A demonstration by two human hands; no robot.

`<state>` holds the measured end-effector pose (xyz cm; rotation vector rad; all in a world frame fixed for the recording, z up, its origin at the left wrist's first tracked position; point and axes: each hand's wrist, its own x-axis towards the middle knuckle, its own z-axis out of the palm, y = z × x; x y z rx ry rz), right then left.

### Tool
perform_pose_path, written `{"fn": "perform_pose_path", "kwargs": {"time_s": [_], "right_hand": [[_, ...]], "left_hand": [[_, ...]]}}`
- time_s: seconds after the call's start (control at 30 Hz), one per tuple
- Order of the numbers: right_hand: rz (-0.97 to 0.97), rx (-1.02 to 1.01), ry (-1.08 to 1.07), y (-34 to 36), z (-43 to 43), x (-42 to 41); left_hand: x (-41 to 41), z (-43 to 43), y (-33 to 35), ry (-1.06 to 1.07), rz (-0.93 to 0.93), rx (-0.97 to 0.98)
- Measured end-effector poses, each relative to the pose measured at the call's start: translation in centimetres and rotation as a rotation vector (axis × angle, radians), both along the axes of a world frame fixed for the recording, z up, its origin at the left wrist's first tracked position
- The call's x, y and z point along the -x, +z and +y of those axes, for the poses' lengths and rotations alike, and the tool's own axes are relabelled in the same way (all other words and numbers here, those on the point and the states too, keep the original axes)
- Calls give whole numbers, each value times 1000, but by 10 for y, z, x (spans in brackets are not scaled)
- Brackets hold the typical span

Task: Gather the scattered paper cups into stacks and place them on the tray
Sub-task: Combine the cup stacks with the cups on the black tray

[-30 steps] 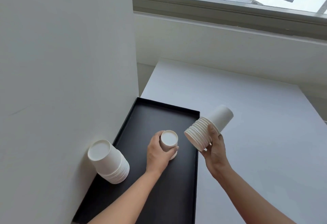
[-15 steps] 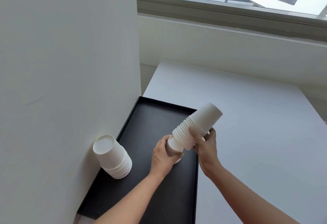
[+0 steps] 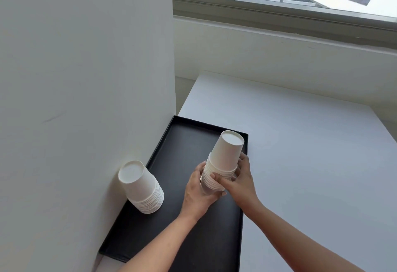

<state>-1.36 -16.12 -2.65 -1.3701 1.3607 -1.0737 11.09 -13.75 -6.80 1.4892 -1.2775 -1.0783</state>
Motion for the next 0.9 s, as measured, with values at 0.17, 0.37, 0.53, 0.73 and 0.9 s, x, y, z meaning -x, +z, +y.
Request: {"fn": "perform_pose_path", "kwargs": {"time_s": [0.17,0.37,0.53,0.73,0.9], "right_hand": [[65,-6,41,0,2,-3],[124,-22,63,-9,6,0],[160,-65,89,-17,9,2],[207,-96,106,-21,7,4],[216,-102,116,-21,8,4]], "left_hand": [[0,1,4,21,6,21],[1,2,5,37,-1,4],[1,2,3,39,-32,-6],[1,3,3,55,-58,6],[1,3,2,50,-65,12]]}}
